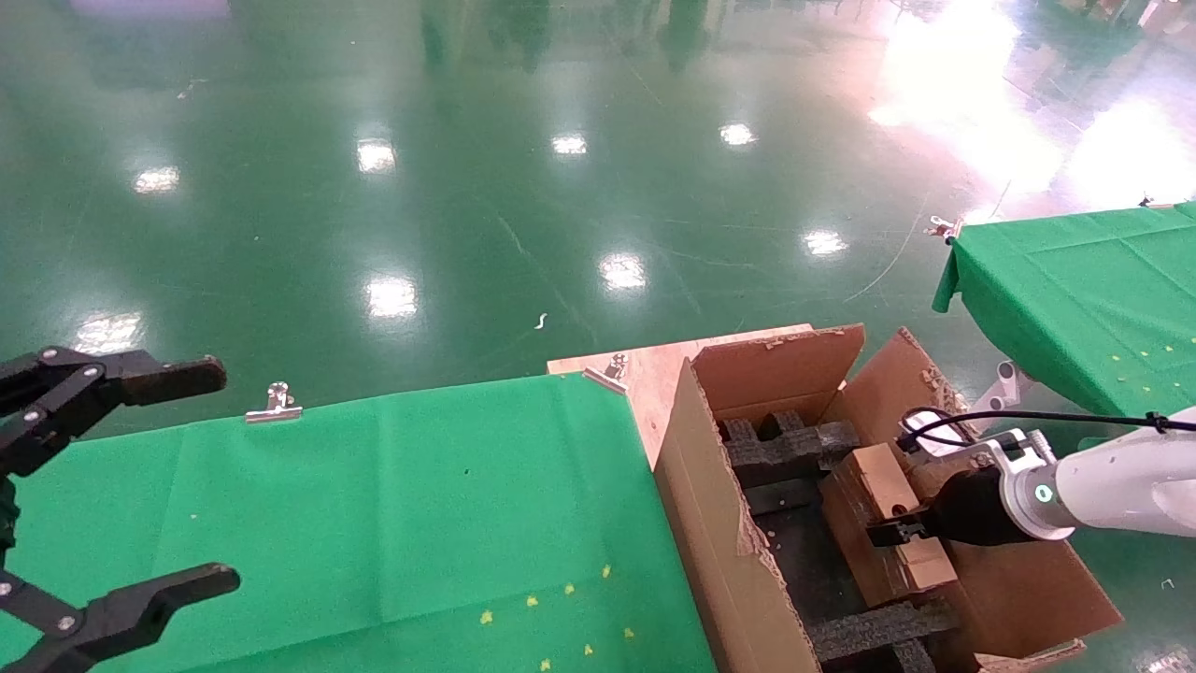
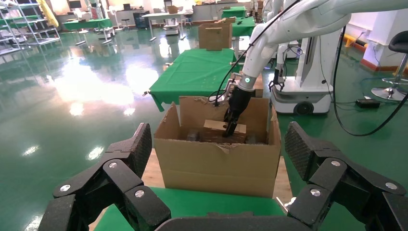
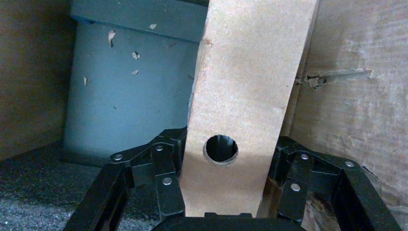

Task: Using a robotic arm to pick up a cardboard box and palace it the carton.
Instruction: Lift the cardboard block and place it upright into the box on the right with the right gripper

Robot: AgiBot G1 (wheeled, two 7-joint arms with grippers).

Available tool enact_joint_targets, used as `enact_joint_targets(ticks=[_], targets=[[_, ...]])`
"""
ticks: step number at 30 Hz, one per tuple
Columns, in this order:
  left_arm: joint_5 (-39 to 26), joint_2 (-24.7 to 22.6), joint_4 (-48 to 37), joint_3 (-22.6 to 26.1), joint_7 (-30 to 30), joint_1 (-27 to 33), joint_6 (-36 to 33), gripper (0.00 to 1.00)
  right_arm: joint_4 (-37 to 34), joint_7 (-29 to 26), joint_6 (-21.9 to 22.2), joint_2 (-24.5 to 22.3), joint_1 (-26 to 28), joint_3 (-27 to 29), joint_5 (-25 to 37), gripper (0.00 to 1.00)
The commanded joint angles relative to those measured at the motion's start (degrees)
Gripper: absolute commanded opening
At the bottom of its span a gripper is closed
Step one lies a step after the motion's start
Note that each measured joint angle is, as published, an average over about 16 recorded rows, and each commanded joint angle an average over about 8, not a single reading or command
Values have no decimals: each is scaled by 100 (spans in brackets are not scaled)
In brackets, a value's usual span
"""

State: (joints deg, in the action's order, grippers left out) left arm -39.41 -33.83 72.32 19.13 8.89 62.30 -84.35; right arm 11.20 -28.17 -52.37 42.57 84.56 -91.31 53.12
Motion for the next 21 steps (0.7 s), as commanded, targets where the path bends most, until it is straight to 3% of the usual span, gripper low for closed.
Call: enact_joint_targets(ticks=[1, 21], targets=[[0, 0, 0, 0, 0, 0, 0, 100, 9, -4, -4, -4, 4, -2, 1, 100], [1, 0, -1, 1, -1, 1, 0, 100, 121, -28, -55, -151, 180, -19, 35, 100]])
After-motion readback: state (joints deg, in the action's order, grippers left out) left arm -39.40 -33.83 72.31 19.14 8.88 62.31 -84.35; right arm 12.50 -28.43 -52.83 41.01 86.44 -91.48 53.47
